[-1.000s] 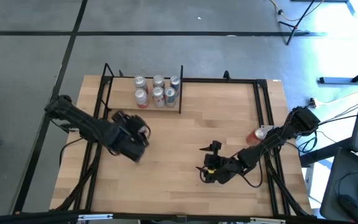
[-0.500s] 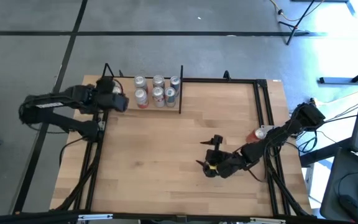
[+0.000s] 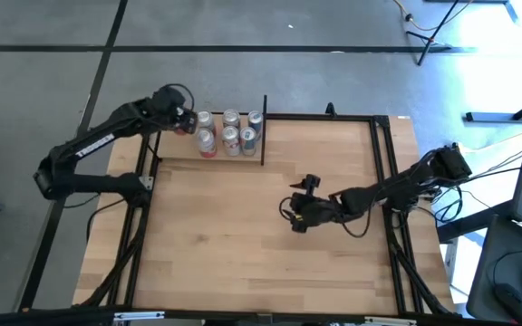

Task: Place canned beverage on shelf
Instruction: Put the bottom red soda can on the shelf

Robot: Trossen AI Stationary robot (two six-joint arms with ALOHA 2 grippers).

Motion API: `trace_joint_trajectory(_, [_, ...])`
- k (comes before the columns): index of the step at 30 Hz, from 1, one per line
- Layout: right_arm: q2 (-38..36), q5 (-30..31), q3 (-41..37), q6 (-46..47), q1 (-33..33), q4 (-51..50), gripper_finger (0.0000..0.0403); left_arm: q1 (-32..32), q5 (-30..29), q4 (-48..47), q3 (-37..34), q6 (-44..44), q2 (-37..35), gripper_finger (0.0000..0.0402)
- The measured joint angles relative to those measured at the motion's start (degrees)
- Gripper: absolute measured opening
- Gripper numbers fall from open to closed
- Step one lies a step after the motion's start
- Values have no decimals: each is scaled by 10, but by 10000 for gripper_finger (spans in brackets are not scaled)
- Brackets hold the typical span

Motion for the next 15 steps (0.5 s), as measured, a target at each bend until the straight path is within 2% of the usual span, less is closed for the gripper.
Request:
trace_joint_trajectory(6, [0, -1, 0, -29, -33, 0, 383, 102, 105, 105, -27, 61, 41, 263])
trace_joint_trajectory(10, [0, -14, 0, -41, -55, 4, 383, 144, 123, 113, -27, 79, 67, 263])
trace_joint_trajectory(15, [0, -27, 0, -42, -75, 4, 383, 166, 139, 133, -28, 94, 104, 264])
